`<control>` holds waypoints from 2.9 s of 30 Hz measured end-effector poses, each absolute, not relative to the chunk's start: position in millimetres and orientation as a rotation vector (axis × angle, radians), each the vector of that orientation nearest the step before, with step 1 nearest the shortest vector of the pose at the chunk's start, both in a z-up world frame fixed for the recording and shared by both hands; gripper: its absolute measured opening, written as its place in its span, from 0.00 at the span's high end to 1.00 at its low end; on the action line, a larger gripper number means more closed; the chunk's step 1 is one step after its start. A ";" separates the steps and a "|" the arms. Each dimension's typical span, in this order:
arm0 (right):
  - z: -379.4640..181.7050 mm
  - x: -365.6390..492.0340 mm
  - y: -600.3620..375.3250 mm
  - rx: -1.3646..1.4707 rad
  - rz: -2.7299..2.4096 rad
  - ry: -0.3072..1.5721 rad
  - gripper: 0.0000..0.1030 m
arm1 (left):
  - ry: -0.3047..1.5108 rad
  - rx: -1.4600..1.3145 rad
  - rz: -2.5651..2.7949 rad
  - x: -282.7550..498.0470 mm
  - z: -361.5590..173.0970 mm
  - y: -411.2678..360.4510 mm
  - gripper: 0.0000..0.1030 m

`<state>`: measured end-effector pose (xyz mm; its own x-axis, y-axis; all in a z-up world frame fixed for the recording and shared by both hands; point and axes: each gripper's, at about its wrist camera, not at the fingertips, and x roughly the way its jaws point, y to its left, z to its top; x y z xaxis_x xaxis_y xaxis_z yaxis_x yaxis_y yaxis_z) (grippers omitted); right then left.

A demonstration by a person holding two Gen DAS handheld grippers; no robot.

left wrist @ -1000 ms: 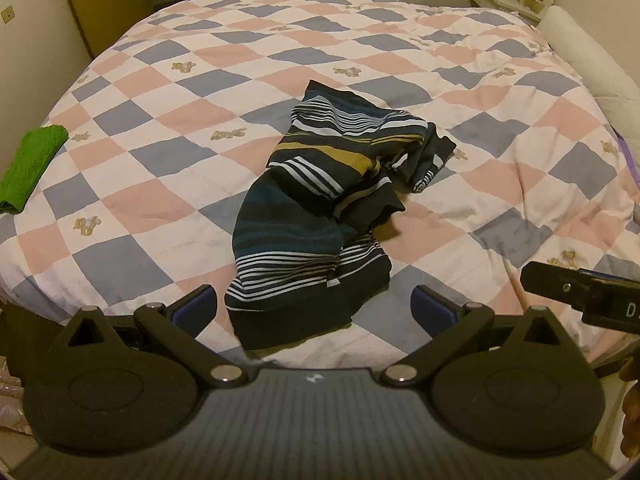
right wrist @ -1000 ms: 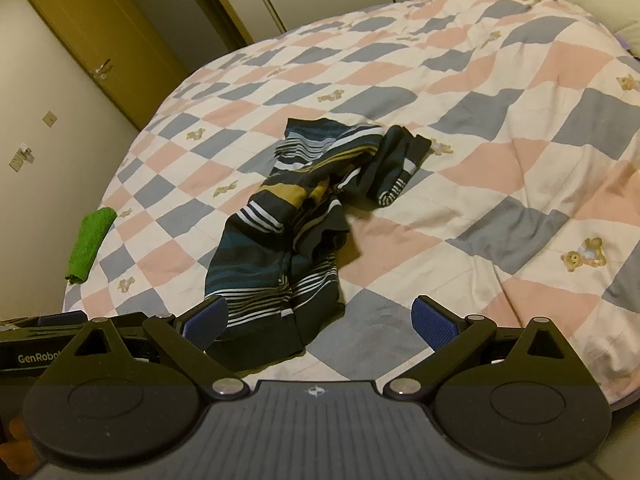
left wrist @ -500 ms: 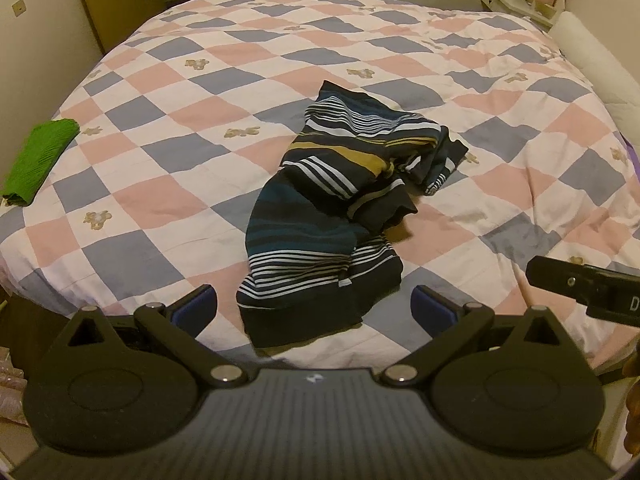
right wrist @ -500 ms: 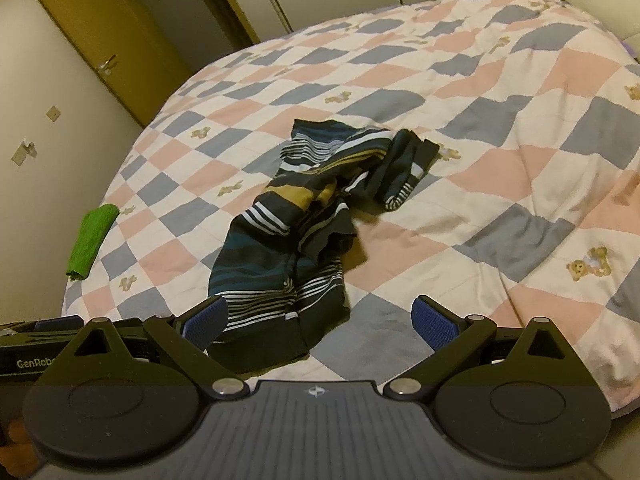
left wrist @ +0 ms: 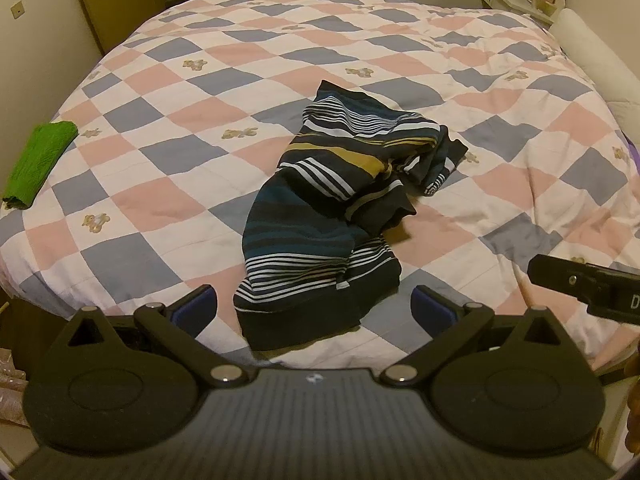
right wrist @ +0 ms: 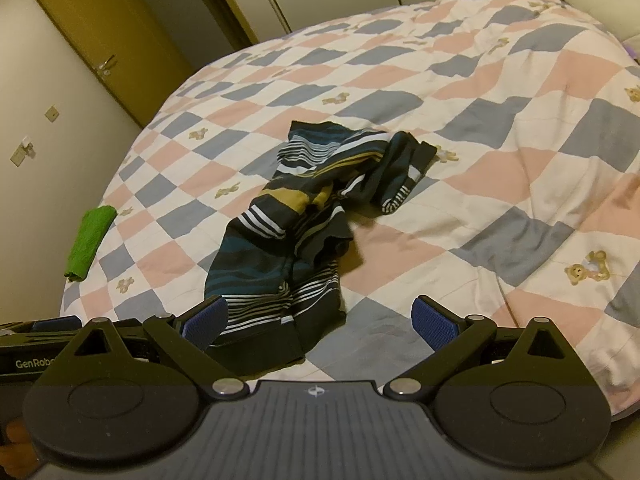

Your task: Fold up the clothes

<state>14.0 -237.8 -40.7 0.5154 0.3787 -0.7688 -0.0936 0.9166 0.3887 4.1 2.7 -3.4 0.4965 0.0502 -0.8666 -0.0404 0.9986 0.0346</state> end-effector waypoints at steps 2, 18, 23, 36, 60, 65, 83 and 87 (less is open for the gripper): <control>-41.0 16.1 -238.8 0.319 0.289 0.993 0.02 | 1.050 0.011 0.056 5.5 -3.4 1.5 0.01; -47.3 27.5 -243.0 0.314 0.304 1.012 0.02 | 1.066 0.008 0.080 11.5 -9.0 0.0 0.01; -48.6 30.6 -242.3 0.305 0.300 1.021 0.02 | 1.074 0.009 0.086 13.2 -11.7 0.4 0.01; -59.7 42.4 -230.5 0.303 0.290 1.056 0.02 | 1.117 0.028 0.081 28.6 -27.0 15.4 0.01; -83.5 94.9 -154.5 0.482 -0.022 1.077 0.02 | 1.171 0.257 -0.280 157.1 -63.4 84.6 0.01; -107.7 84.5 -154.4 0.616 -0.090 1.040 0.11 | 1.149 0.351 -0.385 168.7 -84.8 78.0 0.05; -209.2 118.2 -235.7 0.822 -0.103 0.980 0.31 | 1.085 0.485 -0.528 198.6 -169.5 -26.9 0.65; -232.5 121.1 -257.5 0.875 -0.063 0.985 0.54 | 1.047 0.532 -0.569 204.3 -185.3 -57.4 0.65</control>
